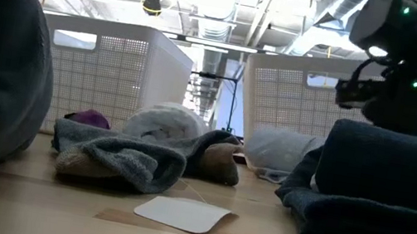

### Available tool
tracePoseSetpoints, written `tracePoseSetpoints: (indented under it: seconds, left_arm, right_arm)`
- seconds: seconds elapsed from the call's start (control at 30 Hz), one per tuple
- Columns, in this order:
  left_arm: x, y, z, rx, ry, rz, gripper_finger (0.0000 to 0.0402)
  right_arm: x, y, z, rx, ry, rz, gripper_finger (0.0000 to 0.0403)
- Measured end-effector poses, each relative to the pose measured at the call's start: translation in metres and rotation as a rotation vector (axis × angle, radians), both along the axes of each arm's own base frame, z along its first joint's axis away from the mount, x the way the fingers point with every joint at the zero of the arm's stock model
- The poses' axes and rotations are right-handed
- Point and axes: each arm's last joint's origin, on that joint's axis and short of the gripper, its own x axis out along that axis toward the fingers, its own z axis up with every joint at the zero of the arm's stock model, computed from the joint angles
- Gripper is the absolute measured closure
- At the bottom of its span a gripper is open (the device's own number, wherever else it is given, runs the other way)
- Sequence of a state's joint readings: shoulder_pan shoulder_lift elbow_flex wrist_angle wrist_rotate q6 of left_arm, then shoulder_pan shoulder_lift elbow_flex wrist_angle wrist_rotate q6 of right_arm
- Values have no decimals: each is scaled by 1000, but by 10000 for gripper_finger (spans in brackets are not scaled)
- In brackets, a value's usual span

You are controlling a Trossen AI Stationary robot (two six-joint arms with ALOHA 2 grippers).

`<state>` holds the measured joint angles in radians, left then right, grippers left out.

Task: Sort clothes
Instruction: Put the rolled light blue polo shirt into the left white bin

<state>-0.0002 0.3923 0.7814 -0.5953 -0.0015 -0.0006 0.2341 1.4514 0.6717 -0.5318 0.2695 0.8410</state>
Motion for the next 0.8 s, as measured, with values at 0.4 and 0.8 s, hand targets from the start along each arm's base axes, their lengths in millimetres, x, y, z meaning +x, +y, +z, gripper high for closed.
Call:
tracePoseSetpoints:
  seconds: [0.4, 0.8]
  left_arm:
    - [0, 0, 0, 0, 0, 0, 401]
    - [0, 0, 0, 0, 0, 0, 401]
  right_arm:
    - [11, 11, -24, -13, -55, 35, 121]
    - [10, 19, -25, -45, -58, 74, 312]
